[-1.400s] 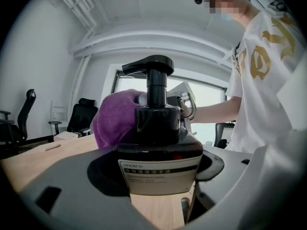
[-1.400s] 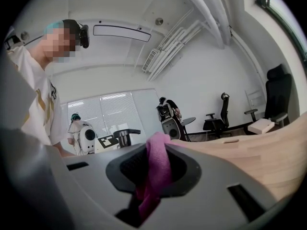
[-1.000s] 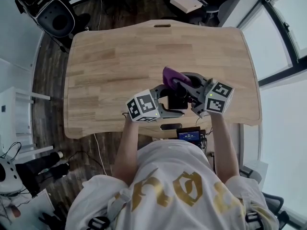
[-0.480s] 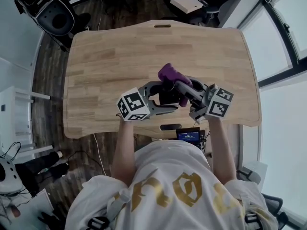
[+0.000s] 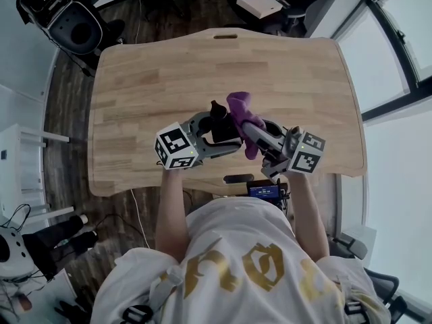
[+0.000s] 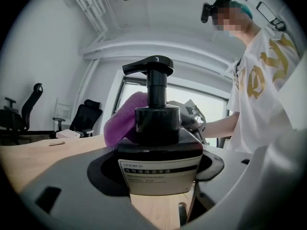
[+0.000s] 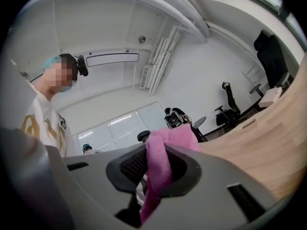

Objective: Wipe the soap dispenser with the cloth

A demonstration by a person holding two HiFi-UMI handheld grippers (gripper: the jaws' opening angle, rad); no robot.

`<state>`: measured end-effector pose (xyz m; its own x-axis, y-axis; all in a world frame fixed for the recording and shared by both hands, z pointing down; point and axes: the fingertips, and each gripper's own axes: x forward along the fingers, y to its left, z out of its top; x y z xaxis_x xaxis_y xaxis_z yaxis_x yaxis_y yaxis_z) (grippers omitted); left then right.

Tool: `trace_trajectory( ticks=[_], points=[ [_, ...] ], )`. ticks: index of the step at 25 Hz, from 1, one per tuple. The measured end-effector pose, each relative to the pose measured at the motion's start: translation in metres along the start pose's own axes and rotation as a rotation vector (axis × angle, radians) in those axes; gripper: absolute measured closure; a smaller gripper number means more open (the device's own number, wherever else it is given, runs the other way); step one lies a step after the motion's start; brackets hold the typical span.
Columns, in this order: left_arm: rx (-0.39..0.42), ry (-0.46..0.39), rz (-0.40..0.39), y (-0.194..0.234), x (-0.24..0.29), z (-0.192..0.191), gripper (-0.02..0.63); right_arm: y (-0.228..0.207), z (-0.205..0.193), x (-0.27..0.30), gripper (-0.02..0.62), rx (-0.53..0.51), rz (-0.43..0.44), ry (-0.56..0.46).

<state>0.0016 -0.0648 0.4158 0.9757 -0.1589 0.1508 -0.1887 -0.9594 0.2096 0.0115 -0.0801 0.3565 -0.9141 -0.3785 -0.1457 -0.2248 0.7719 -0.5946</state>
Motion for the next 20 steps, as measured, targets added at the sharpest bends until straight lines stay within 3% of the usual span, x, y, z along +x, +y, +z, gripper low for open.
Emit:
trace_trajectory(
  ticks=[13, 20],
  points=[
    [-0.030, -0.067, 0.042, 0.010, -0.015, 0.008, 0.250, 0.031, -0.014, -0.001, 0.545, 0.084, 0.209, 0.039],
    [-0.040, -0.074, 0.023, 0.009, -0.015, 0.010, 0.250, -0.001, -0.010, -0.005, 0.545, 0.053, 0.049, 0.013]
  ],
)
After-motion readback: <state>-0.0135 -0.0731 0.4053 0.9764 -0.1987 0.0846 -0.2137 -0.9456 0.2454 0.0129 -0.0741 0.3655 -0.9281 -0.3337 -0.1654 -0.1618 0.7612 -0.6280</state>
